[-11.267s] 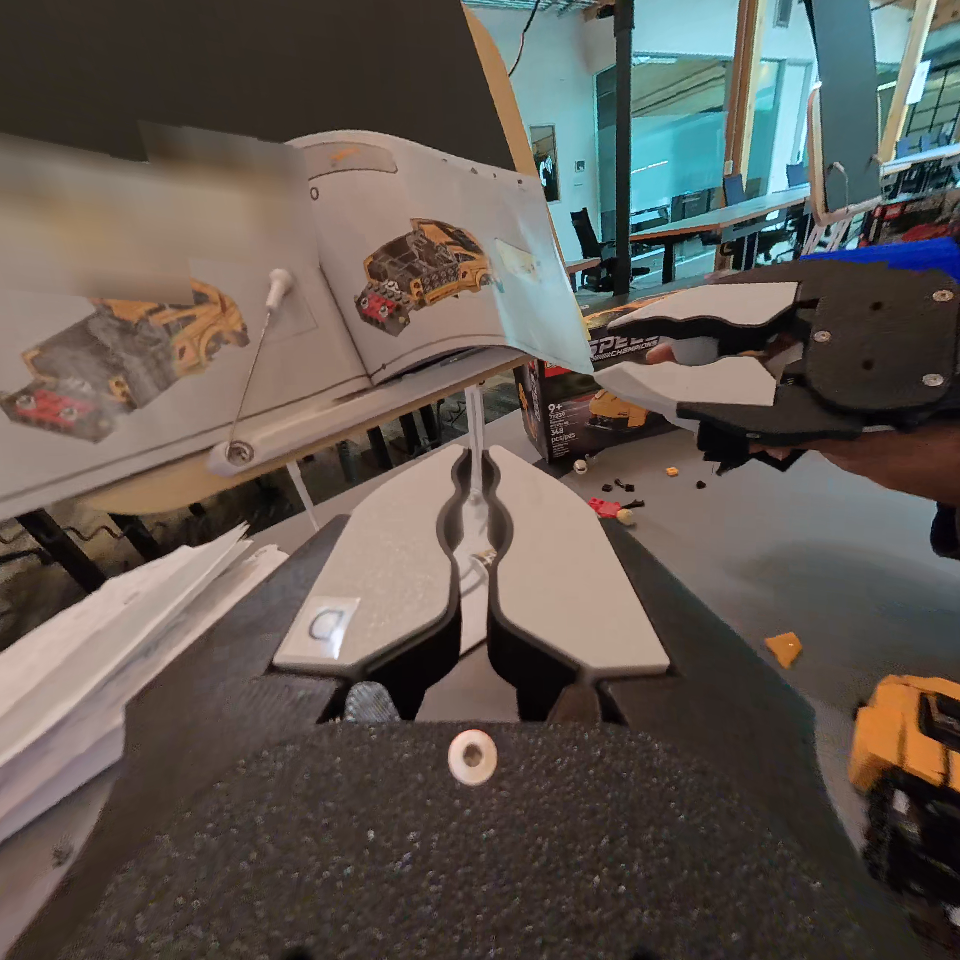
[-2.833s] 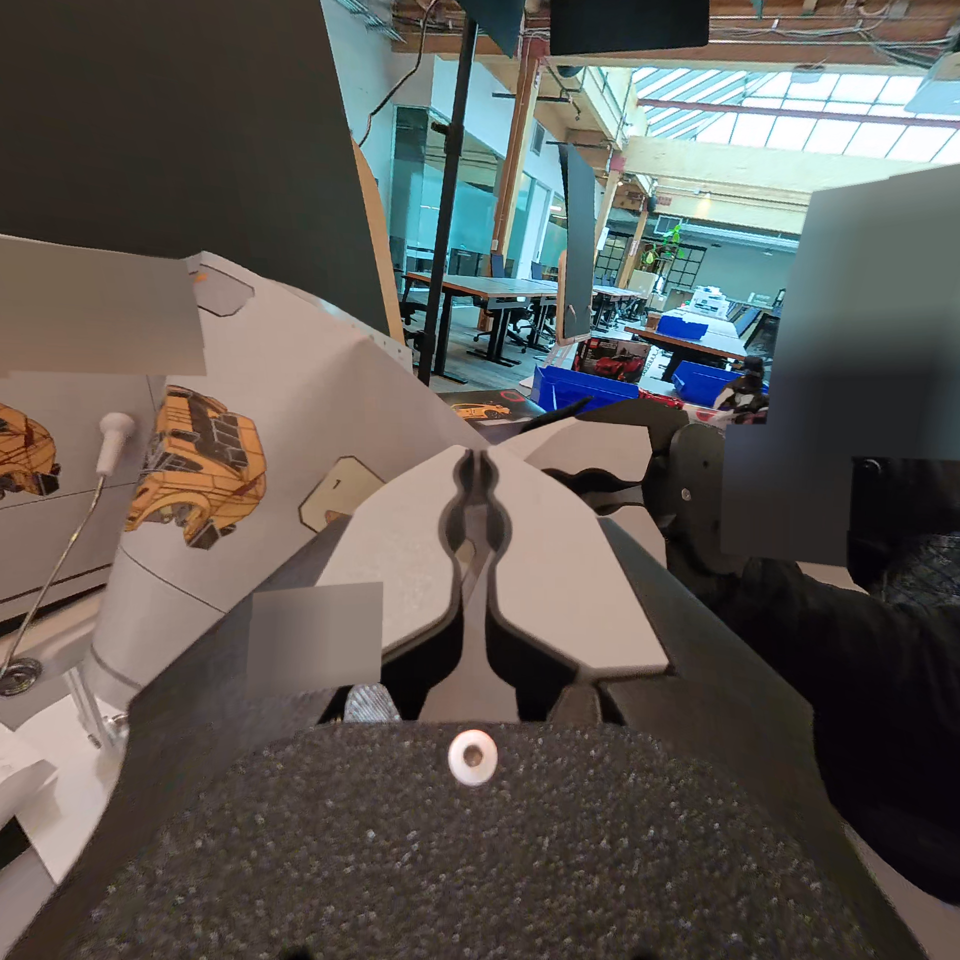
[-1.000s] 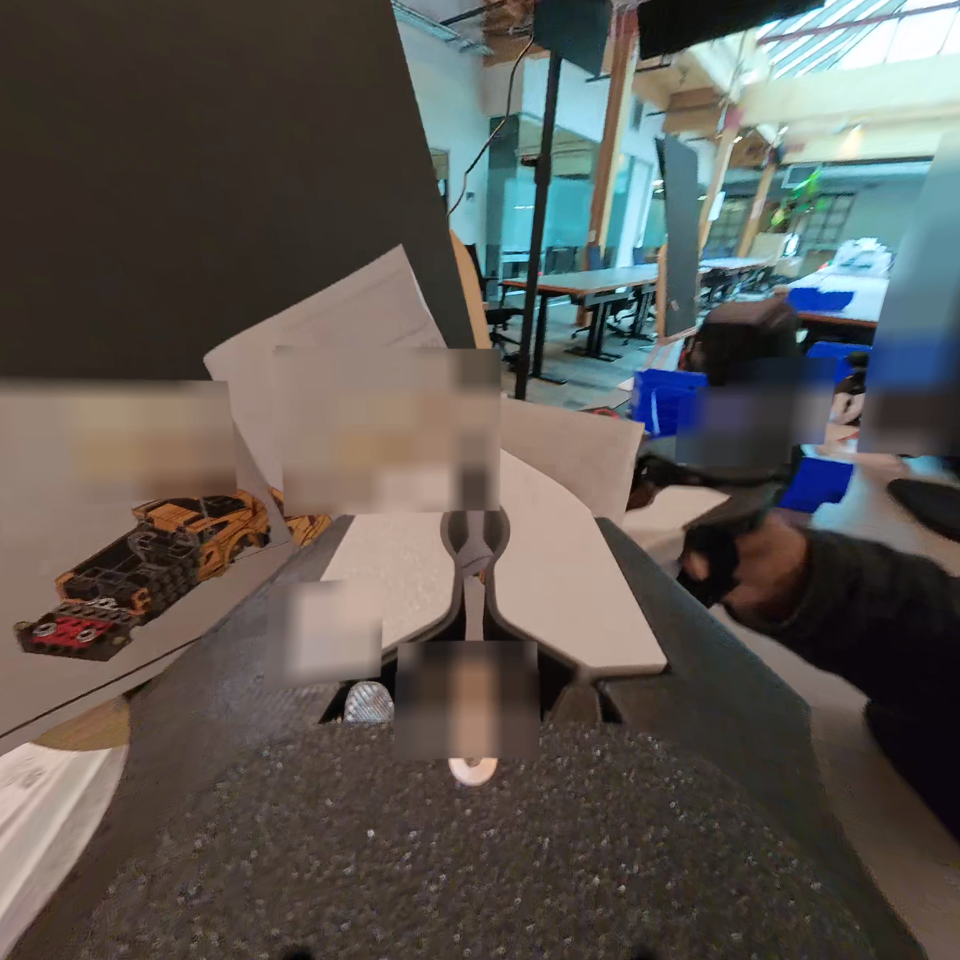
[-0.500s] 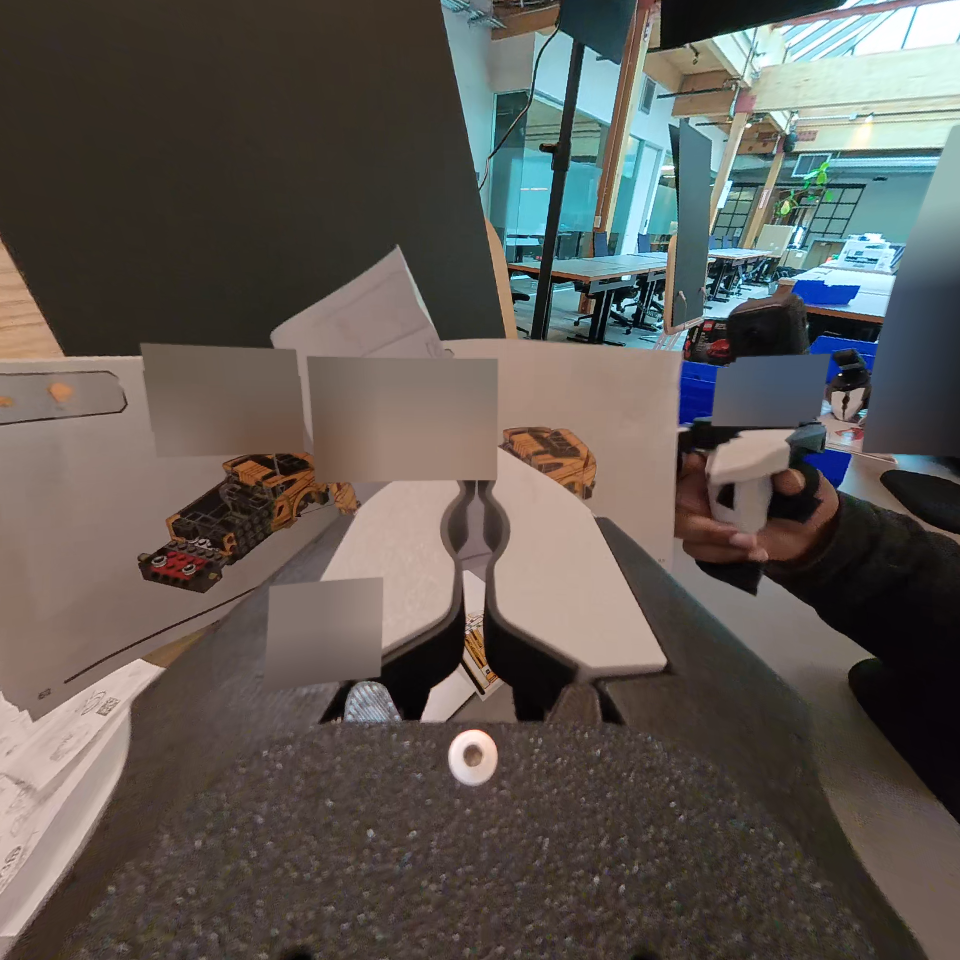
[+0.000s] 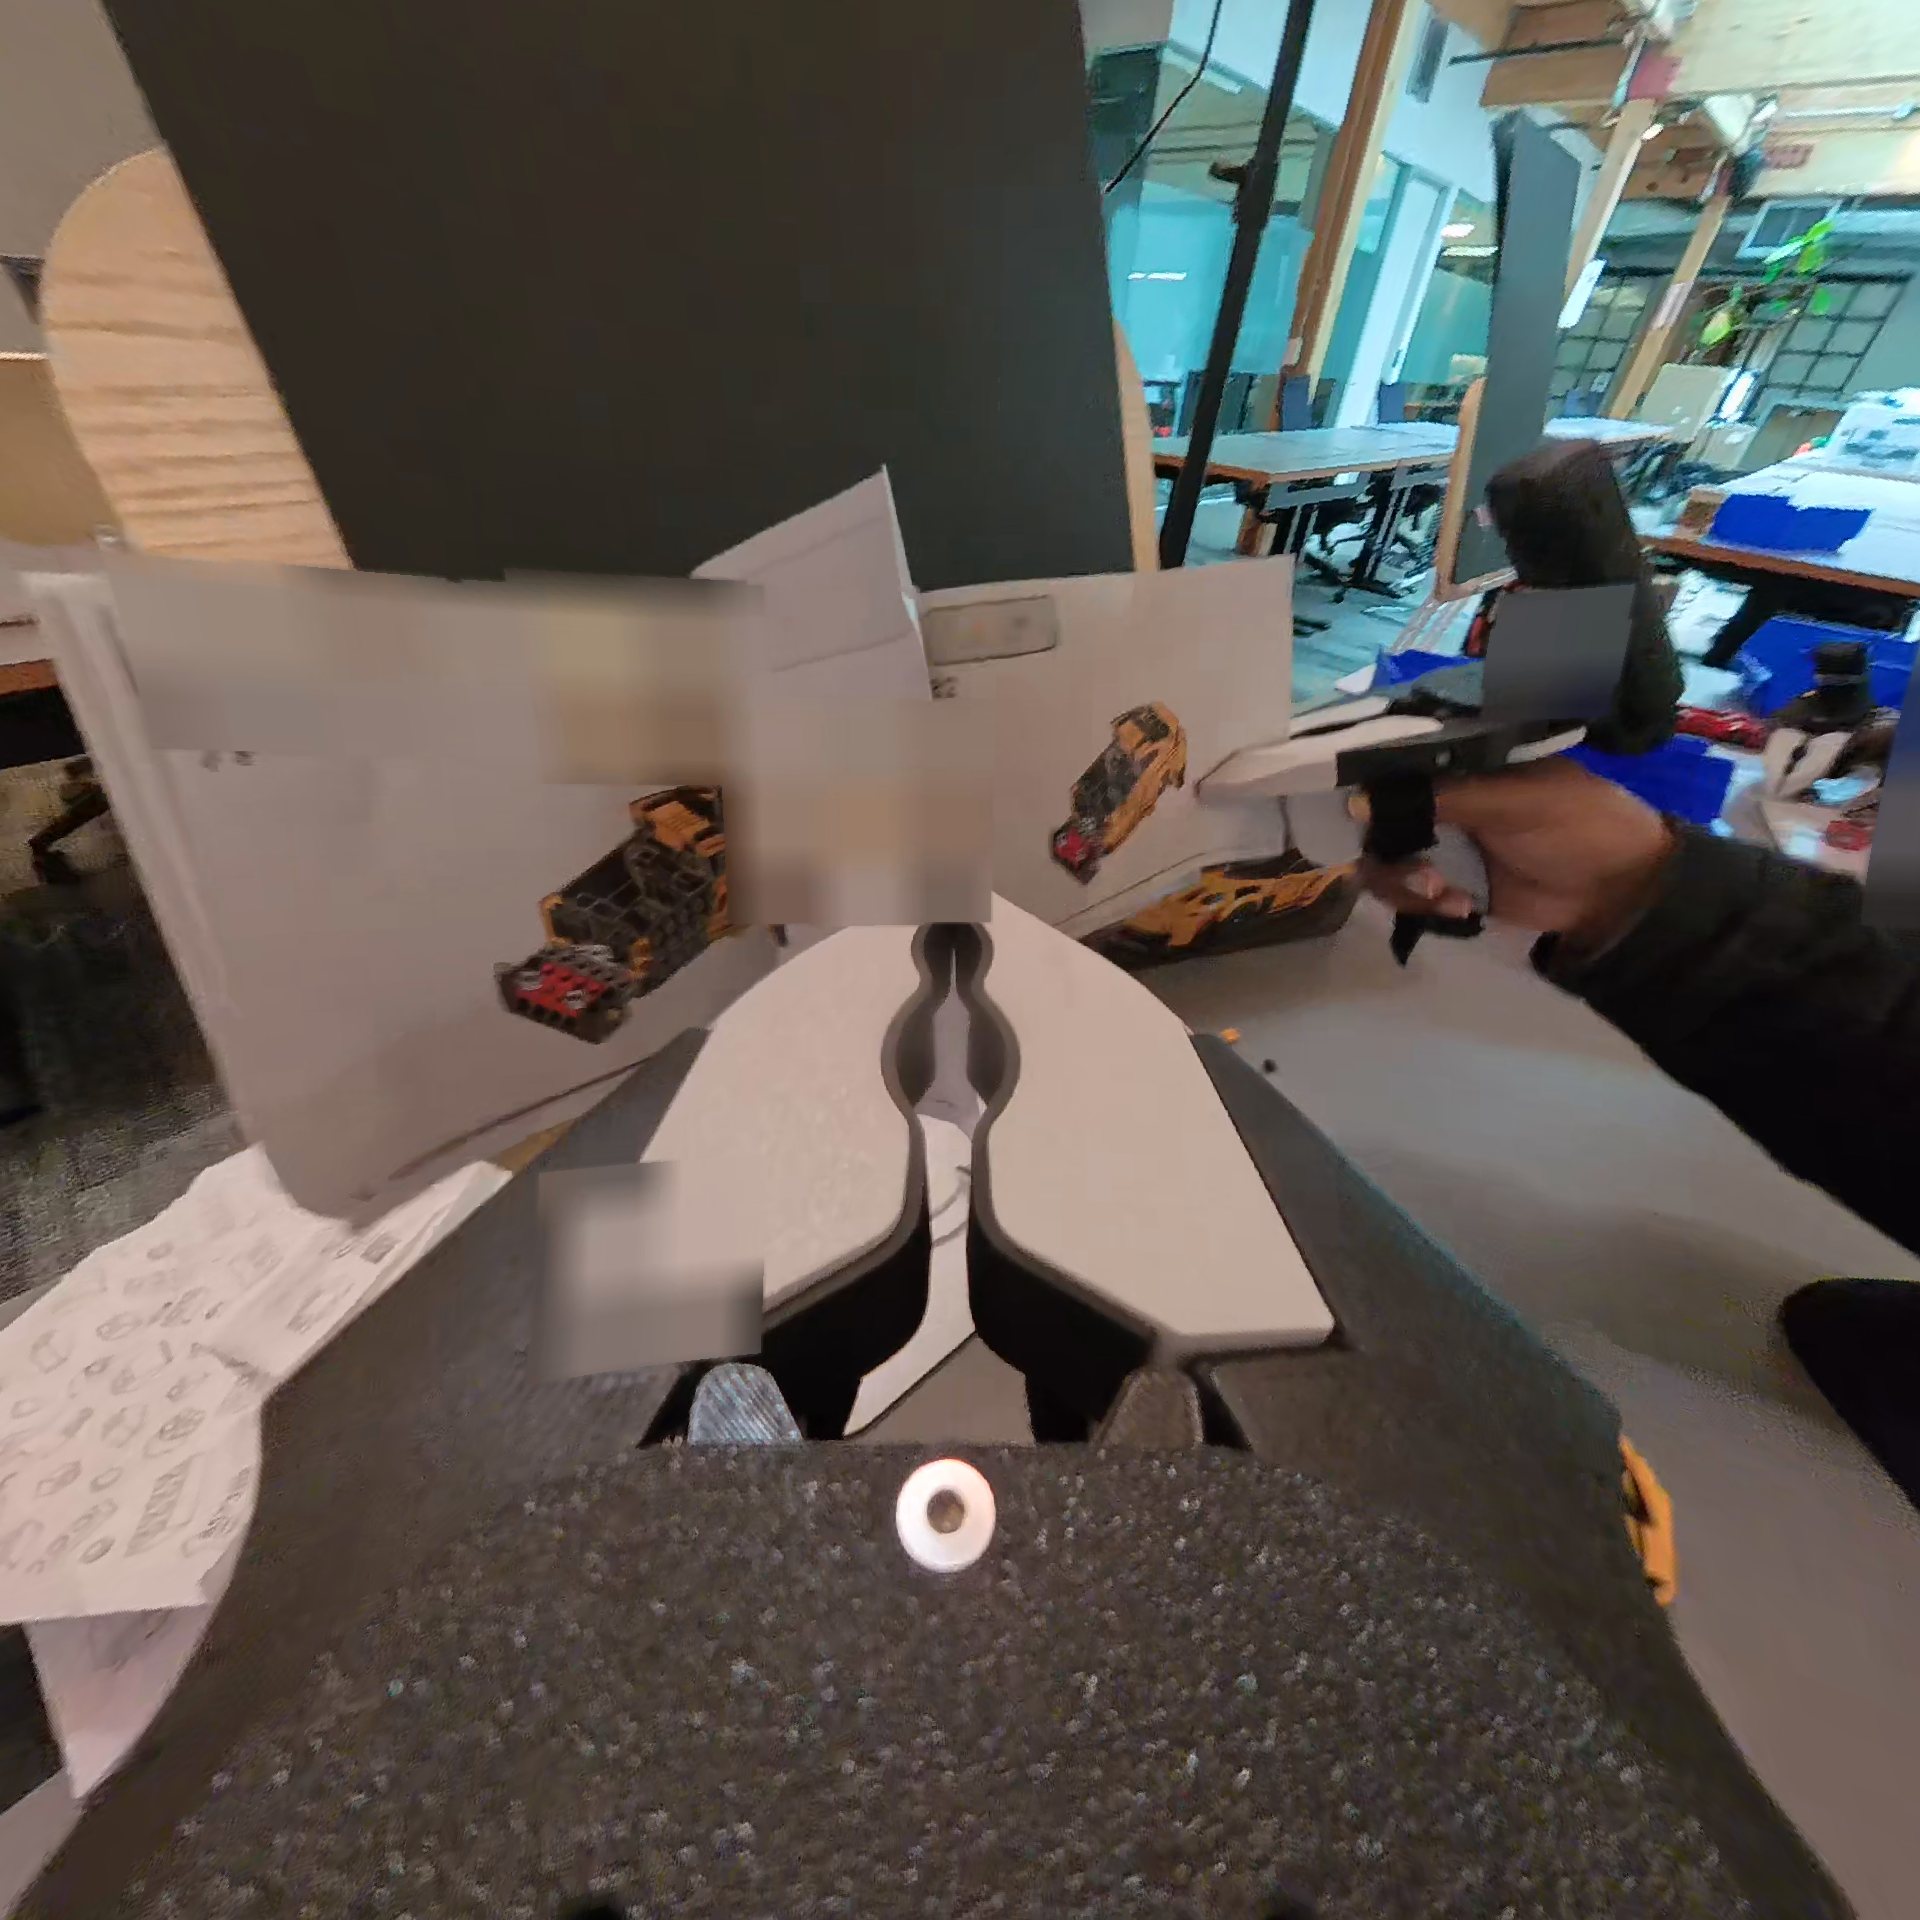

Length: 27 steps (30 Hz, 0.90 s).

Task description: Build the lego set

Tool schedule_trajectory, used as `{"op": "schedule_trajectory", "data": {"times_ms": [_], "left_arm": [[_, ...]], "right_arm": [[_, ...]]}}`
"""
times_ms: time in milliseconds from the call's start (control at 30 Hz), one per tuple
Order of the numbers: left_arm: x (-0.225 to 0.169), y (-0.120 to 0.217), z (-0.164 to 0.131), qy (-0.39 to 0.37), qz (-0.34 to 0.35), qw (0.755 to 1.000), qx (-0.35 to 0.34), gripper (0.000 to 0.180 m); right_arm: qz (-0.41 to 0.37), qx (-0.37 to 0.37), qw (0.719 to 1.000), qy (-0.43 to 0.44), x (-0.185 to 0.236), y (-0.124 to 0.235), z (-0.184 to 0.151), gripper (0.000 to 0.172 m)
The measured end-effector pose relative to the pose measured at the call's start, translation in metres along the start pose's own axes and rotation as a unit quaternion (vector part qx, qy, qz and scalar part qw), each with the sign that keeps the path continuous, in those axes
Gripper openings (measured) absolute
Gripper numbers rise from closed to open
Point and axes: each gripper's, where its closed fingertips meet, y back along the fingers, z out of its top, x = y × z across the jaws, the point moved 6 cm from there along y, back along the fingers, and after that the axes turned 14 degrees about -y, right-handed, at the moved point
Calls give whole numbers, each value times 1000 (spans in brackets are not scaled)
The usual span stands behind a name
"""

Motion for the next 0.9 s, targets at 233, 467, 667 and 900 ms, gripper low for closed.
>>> {"op": "schedule_trajectory", "data": {"times_ms": [233,467,667,900], "left_arm": [[24,1,-23,20,32,999,25,0],[34,2,-34,33,41,998,25,0],[37,6,-35,27,49,998,28,0],[45,6,-38,21,52,998,28,0]], "right_arm": [[-89,0,995,37,-27,-9,-5,13],[-68,-45,997,-14,-40,-9,-7,68],[3,-40,999,-24,-45,-18,1,31],[-37,-72,992,101,-40,1,48,11]]}}
